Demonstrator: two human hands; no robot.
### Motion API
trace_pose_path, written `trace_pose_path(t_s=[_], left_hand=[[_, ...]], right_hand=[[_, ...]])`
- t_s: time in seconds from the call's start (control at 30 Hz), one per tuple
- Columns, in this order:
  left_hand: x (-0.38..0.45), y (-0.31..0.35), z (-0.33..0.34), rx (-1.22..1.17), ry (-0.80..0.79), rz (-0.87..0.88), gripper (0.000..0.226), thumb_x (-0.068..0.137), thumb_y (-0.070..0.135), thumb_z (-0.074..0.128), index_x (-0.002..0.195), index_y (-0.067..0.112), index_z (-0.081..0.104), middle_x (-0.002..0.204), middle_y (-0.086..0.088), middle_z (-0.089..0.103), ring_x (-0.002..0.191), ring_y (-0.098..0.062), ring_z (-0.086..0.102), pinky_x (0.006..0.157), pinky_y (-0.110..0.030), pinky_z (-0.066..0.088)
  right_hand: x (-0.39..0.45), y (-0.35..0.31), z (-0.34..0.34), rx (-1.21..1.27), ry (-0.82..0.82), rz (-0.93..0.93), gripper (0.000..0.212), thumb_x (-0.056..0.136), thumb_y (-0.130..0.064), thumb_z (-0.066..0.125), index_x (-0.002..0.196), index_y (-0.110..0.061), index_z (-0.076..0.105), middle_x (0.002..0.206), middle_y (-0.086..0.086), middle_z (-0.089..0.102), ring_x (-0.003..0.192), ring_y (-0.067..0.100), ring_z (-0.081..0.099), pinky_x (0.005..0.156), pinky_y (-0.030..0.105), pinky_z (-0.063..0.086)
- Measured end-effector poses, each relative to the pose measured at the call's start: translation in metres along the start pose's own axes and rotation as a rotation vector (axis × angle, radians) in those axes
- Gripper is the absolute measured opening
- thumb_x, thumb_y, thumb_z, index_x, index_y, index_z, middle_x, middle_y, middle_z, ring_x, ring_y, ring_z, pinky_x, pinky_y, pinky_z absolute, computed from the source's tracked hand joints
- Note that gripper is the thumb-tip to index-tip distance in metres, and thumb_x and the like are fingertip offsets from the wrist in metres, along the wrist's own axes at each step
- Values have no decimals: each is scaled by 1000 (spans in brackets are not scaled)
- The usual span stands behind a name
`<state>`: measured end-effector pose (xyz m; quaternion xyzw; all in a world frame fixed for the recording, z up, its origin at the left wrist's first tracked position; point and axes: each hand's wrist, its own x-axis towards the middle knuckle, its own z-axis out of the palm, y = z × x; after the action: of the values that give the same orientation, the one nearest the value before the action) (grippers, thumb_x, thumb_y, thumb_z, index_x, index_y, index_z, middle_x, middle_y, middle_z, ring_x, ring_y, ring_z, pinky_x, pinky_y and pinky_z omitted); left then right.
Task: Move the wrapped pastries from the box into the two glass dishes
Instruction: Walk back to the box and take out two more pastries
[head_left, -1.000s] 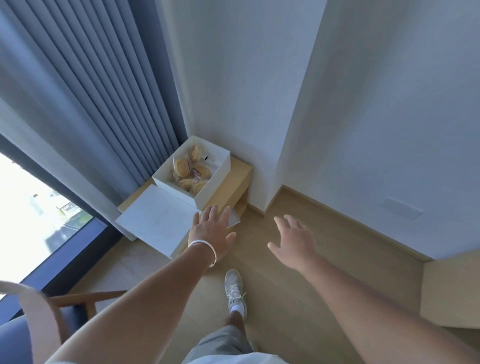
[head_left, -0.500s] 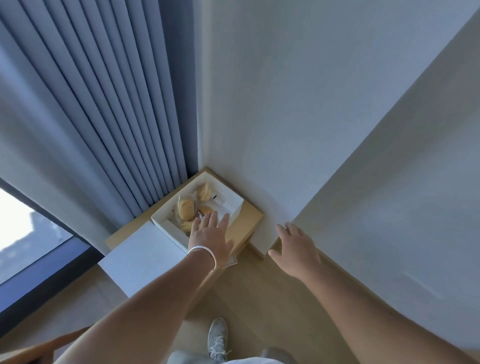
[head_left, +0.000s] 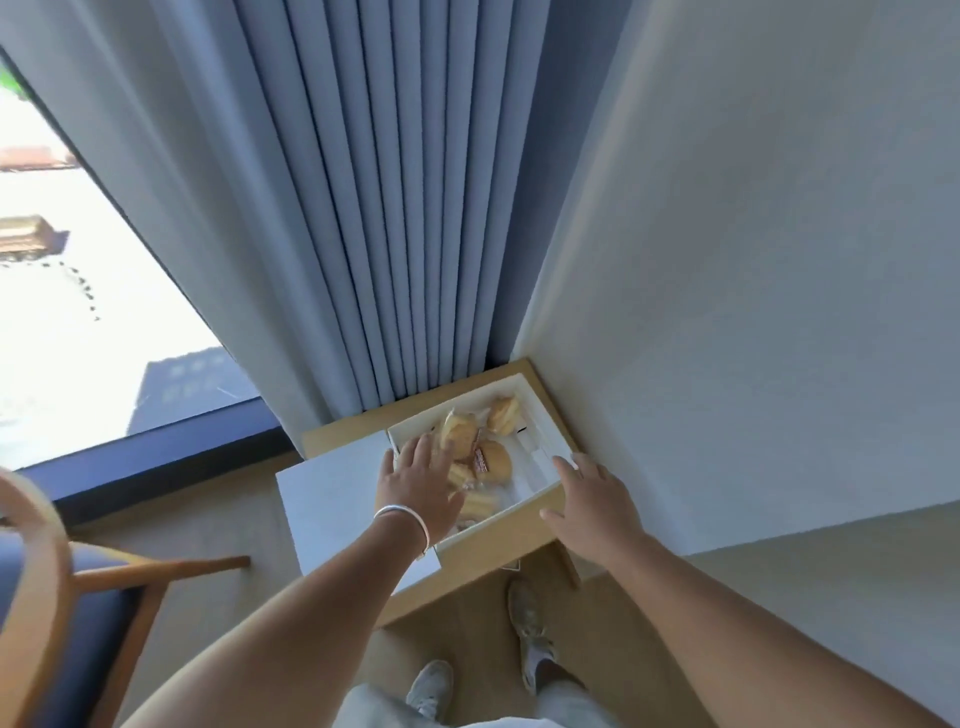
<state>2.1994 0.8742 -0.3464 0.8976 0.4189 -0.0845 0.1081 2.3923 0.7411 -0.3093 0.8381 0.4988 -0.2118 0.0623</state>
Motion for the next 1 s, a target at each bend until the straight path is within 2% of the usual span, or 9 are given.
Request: trace_pose_path(t_s=[0.13, 0.33, 0.67, 0.83, 1.0], left_hand=[[8, 1, -2, -28, -41, -169, 72, 94, 59, 30, 152, 27, 0, 161, -7, 7, 147, -26, 3, 118, -49, 7], [13, 27, 0, -21, -84, -324, 72, 94, 62, 23, 151, 28, -5, 161, -7, 3, 147, -26, 1, 118, -47, 6], [63, 32, 36, -110, -104, -349, 76, 94, 58, 34, 151, 28, -7, 161, -8, 8, 147, -25, 5, 118, -45, 11], [107, 25, 77, -213, -83, -337, 89, 92, 51, 47, 148, 29, -18, 161, -7, -1, 147, -24, 1, 119, -41, 11], [141, 31, 113, -295, -61, -290, 99, 87, 35, 60, 146, 37, -19, 160, -4, -15, 147, -24, -6, 114, -41, 25]], right_hand=[[51, 3, -13, -33, -32, -162, 74, 90, -50, 52, 151, -25, 20, 160, 3, 18, 139, 31, 31, 108, 42, 33], [103, 20, -22, -84, -89, -350, 73, 89, -50, 54, 150, -24, 23, 158, 4, 21, 140, 26, 30, 109, 38, 31], [160, 26, -1, -146, -158, -434, 70, 89, -47, 58, 147, -23, 28, 152, 6, 31, 137, 26, 31, 107, 39, 33], [206, 19, 19, -175, -120, -471, 71, 86, -46, 61, 145, -21, 30, 152, 7, 28, 140, 26, 25, 111, 41, 30], [249, 14, 48, -239, -83, -543, 71, 87, -43, 61, 147, -24, 28, 158, 10, 21, 147, 28, 13, 118, 47, 17]])
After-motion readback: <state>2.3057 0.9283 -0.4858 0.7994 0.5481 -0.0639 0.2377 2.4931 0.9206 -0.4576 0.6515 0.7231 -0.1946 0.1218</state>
